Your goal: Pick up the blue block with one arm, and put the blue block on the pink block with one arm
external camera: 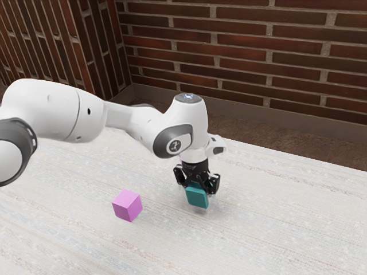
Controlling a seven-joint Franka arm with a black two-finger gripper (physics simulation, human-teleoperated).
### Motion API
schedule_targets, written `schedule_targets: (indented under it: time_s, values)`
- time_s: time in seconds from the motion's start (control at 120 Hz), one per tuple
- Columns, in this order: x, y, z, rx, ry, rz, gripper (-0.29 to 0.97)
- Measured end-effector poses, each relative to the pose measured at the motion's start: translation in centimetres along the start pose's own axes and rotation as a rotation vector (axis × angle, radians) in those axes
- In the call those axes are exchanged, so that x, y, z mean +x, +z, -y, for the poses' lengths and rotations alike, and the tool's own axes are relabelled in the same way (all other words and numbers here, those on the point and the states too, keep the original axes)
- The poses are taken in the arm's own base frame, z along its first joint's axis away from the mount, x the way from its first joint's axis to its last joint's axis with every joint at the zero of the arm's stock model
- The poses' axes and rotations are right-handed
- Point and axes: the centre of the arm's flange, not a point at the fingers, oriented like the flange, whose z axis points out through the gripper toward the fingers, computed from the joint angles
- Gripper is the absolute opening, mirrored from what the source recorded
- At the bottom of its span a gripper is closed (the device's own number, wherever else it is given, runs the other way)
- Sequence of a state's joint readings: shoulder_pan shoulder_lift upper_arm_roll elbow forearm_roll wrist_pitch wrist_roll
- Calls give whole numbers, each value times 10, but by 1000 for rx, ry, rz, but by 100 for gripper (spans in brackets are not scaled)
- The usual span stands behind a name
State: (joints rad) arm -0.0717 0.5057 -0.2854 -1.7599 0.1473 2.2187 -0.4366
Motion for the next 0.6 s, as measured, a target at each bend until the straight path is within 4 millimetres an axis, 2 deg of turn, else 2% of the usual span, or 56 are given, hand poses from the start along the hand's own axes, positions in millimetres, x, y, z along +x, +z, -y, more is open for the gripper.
schedule_targets:
  time_s: [0.117, 0.25, 0.5, 0.6]
  values:
    - [-5, -28, -6, 0, 12, -23, 36]
    - [-12, -44, -3, 12, 15, -24, 36]
    - [1, -52, 53, 52, -44, -16, 36]
    - [3, -67, 74, 60, -59, -29, 35]
